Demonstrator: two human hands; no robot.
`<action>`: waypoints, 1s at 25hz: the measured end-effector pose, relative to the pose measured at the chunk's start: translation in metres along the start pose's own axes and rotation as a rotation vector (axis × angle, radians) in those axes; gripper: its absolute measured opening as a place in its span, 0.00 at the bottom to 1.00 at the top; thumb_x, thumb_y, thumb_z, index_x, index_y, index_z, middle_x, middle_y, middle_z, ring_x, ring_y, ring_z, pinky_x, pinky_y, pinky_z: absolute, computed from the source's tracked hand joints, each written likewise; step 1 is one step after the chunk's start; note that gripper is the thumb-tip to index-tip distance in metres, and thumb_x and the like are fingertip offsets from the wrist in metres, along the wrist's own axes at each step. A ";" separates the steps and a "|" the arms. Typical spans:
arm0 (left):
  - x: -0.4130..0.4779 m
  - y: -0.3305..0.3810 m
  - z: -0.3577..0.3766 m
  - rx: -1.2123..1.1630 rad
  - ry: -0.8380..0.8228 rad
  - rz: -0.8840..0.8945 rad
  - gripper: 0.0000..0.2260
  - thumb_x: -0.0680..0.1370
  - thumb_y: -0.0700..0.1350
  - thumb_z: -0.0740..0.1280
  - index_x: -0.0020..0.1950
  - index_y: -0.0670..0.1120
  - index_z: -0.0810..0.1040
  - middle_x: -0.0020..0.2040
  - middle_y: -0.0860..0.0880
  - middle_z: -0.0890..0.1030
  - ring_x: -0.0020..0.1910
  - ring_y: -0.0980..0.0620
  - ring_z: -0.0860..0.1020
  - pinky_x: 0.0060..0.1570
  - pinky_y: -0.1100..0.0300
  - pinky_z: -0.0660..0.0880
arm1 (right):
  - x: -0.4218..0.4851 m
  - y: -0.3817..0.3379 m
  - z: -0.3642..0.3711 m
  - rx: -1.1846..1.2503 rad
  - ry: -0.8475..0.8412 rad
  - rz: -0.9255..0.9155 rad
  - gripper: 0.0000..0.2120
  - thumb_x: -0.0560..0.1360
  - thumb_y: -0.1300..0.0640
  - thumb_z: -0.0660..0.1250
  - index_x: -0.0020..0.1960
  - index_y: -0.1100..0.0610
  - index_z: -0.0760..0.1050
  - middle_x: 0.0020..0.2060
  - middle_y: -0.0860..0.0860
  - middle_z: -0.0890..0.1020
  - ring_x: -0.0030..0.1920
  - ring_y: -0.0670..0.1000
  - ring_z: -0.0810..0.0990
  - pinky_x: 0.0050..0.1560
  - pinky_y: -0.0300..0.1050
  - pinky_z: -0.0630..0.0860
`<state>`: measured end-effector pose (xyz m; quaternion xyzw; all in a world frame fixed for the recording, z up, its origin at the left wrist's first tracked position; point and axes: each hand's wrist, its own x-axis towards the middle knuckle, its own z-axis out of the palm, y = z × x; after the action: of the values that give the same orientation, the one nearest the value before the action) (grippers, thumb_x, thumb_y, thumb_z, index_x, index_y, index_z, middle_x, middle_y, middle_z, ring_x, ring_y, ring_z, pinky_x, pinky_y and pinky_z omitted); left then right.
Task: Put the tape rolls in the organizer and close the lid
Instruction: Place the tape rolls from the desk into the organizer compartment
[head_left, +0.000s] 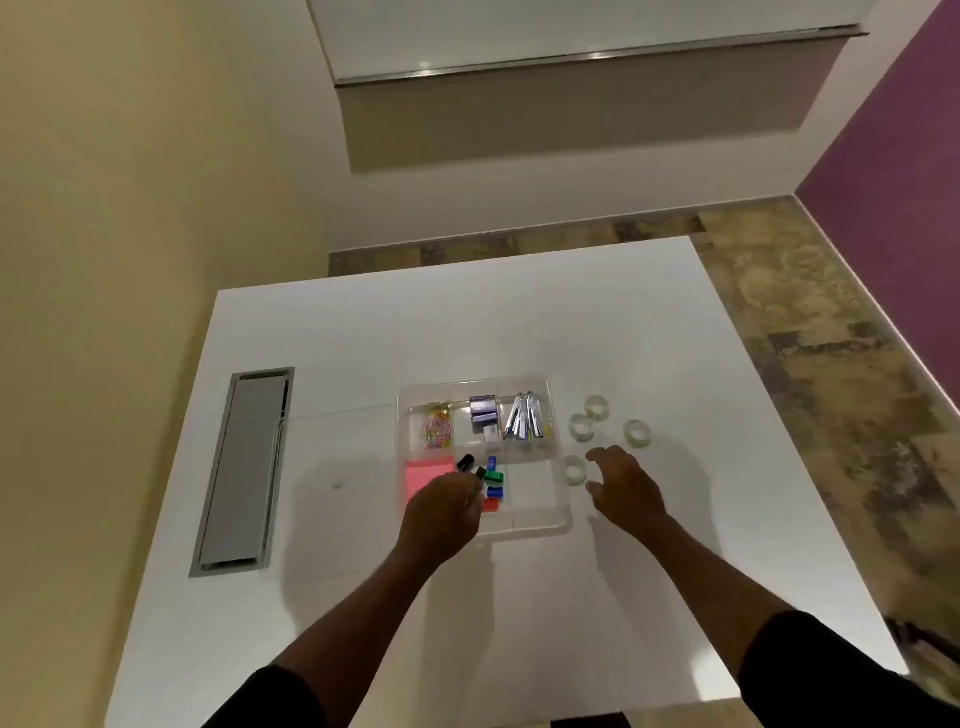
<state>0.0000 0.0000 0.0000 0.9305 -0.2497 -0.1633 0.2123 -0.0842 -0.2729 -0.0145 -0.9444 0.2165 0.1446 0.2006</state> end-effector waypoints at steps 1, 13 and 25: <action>0.004 0.002 0.004 -0.016 -0.017 -0.018 0.09 0.84 0.48 0.66 0.57 0.47 0.85 0.53 0.48 0.88 0.48 0.50 0.85 0.45 0.54 0.83 | 0.007 0.002 0.002 0.007 -0.028 -0.003 0.20 0.79 0.59 0.71 0.70 0.56 0.75 0.65 0.53 0.78 0.68 0.57 0.77 0.59 0.54 0.82; 0.031 0.016 0.025 0.026 -0.090 -0.073 0.10 0.85 0.48 0.64 0.57 0.46 0.84 0.51 0.47 0.87 0.46 0.49 0.83 0.47 0.48 0.83 | 0.052 0.004 0.031 -0.245 -0.143 -0.158 0.16 0.80 0.59 0.65 0.67 0.53 0.73 0.65 0.52 0.73 0.65 0.56 0.75 0.51 0.51 0.82; 0.031 0.004 0.023 -0.029 -0.099 -0.072 0.10 0.85 0.48 0.65 0.60 0.46 0.84 0.54 0.47 0.87 0.49 0.50 0.84 0.49 0.52 0.83 | 0.048 -0.002 0.021 0.196 0.130 -0.076 0.26 0.76 0.62 0.75 0.73 0.60 0.75 0.66 0.59 0.79 0.66 0.61 0.77 0.60 0.55 0.81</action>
<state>0.0150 -0.0269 -0.0237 0.9266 -0.2236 -0.2202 0.2074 -0.0454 -0.2787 -0.0501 -0.9352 0.2061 0.0532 0.2830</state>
